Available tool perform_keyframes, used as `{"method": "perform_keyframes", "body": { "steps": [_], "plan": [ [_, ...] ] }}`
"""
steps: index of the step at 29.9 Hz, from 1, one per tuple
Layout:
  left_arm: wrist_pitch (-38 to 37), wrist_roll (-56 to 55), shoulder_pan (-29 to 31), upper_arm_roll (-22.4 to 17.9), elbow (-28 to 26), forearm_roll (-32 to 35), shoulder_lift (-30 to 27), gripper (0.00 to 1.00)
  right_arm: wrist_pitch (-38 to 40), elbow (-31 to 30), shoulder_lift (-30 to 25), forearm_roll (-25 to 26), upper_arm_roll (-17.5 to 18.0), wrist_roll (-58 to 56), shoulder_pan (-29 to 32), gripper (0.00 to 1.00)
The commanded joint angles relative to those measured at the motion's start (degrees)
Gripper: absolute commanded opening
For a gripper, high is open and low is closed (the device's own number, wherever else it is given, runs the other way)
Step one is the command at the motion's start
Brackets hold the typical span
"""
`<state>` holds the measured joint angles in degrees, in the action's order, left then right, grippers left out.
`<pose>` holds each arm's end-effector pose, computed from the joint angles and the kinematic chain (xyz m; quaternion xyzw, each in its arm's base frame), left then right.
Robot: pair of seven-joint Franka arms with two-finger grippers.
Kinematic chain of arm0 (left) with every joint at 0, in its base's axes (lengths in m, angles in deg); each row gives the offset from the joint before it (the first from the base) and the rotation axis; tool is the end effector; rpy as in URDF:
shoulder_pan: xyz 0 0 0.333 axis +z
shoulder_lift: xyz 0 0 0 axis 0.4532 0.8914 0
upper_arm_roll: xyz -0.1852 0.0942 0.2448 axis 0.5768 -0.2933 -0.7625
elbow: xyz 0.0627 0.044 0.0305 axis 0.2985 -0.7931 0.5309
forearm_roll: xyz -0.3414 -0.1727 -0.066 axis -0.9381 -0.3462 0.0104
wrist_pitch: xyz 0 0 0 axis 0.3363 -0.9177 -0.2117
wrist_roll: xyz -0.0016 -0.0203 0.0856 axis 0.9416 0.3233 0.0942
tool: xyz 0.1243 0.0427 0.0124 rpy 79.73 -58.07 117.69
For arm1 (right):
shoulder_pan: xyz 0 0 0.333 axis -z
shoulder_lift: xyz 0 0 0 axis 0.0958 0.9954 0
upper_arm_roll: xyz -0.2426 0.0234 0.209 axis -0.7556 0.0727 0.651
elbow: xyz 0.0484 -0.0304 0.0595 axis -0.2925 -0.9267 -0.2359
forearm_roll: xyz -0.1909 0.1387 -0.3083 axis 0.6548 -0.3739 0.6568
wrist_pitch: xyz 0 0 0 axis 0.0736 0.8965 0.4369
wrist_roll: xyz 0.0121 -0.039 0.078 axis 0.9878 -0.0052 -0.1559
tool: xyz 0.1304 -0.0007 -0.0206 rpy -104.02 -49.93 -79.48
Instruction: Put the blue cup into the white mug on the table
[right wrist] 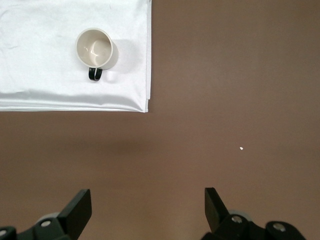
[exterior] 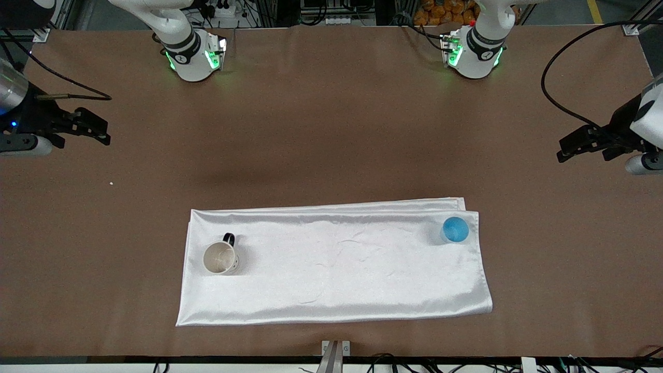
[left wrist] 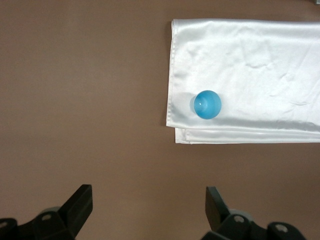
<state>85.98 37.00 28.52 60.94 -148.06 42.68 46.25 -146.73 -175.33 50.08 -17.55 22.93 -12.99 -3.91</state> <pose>0.5851 -0.0439 0.5934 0.9995 0.0229 0.0119 0.0206 0.5511 0.0317 0.5916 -0.9995 -0.0284 0.0140 0.0033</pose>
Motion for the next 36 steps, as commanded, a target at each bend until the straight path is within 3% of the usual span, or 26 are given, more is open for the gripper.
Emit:
{"method": "perform_keyframes", "body": {
  "steps": [1, 13, 36],
  "plan": [
    [-0.1, 1.4, -0.1, 0.1, 0.2, -1.2, 1.7, 1.00, -0.4, 0.5, 3.2, -1.7, 0.0, 1.2, -0.6, 1.00],
    [3.7, 1.3, -1.4, 0.2, -0.5, -1.0, 7.1, 1.00, -9.4, 0.5, 11.5, -2.5, 0.0, 0.9, -5.9, 1.00],
    [25.7, -1.2, -5.7, 0.3, -12.0, -0.8, 13.4, 1.00, -30.2, 0.5, 30.7, -2.0, 0.0, 1.0, -10.4, 1.00]
  ]
}}
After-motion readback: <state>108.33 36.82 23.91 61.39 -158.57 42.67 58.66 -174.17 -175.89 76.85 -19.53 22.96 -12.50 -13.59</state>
